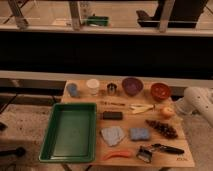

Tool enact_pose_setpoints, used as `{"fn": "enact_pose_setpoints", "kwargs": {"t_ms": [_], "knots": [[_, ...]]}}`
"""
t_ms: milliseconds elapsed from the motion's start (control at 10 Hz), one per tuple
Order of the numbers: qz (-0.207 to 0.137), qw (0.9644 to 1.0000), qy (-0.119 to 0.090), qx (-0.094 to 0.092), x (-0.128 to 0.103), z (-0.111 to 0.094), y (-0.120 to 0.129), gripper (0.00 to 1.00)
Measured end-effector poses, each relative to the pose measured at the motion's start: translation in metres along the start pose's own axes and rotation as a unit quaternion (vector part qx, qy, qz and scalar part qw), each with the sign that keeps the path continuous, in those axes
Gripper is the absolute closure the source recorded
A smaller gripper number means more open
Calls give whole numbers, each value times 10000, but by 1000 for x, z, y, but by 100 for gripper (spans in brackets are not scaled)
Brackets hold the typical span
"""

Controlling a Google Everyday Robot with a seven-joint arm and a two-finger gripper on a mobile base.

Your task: Place apple in table surface

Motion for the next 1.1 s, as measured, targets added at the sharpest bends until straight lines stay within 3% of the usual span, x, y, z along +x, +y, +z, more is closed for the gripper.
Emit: {"fn": "enact_pose_setpoints", "kwargs": {"t_ms": [500,1100], "knots": [[-26,10000,44,-27,-11,10,-5,20],[-126,9999,-102,6,-21,4,-8,20]]}}
